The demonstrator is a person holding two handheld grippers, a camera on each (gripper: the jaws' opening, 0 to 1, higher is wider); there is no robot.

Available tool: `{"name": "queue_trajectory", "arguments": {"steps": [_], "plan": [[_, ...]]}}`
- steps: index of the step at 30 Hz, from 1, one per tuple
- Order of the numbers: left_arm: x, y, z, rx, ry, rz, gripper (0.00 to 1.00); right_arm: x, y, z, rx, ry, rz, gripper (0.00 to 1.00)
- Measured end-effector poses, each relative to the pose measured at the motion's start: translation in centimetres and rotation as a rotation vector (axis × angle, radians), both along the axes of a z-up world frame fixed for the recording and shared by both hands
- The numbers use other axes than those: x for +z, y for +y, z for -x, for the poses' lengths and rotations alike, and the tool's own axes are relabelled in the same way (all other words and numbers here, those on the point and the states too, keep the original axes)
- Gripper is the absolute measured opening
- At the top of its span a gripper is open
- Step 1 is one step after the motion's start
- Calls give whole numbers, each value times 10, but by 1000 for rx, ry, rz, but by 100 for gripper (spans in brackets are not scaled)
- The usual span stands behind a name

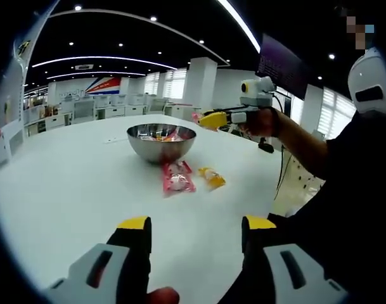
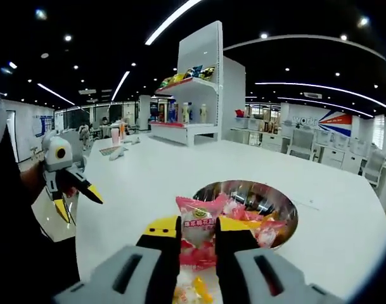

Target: Pick up the marshmallows scattered on the table and place them into the bowl on the table

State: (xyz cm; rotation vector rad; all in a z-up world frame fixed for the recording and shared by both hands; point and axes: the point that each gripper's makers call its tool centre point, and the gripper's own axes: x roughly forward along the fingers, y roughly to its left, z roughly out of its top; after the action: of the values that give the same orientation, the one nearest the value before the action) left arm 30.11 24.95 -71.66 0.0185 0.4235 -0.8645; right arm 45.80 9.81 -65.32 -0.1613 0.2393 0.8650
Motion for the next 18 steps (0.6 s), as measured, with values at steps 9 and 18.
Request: {"name": "queue_trajectory", "arguments": {"steps": [9,18], "plan": [[0,-1,-1,1,-1,-2,57,-3,-8,-37,-48,14,7,21],[0,3,-1,10,1,-5,57,-15,-12,-67,-87,46,24,21]]}}
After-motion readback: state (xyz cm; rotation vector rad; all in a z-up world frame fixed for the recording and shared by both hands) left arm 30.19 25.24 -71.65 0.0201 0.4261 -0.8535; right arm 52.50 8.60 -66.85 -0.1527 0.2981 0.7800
